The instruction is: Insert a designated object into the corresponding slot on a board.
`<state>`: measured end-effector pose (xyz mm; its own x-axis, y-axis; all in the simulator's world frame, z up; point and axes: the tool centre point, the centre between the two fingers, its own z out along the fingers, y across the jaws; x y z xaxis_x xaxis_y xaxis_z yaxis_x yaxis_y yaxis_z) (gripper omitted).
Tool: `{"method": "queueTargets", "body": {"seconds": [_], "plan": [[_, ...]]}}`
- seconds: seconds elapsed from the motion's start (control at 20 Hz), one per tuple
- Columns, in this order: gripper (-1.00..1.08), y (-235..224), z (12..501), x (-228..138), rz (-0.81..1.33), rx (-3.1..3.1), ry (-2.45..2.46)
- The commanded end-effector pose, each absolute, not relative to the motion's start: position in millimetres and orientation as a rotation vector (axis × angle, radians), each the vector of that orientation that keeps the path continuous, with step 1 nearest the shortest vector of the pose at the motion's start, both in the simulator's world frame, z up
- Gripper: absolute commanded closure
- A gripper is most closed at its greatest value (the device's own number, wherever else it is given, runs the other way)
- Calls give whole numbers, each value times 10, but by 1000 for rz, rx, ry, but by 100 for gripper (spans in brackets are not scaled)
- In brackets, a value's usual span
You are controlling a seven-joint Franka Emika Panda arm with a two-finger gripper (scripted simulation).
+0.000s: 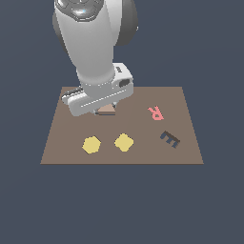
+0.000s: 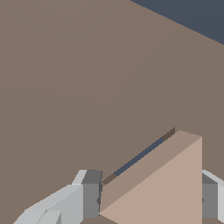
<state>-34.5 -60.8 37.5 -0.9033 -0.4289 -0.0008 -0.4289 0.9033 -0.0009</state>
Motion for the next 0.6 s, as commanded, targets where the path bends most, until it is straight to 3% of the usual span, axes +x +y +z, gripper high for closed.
{"method": "queueTargets", "body": {"seconds": [0.0,0.1,0.15,0.55], "plan": [[108,-608,324,-347,-1,-691,3064],[108,-608,307,-347,-1,-691,3064],[-92,-608,307,-347,-1,-691,3064],[-92,-608,307,-347,-1,-691,3064]]}}
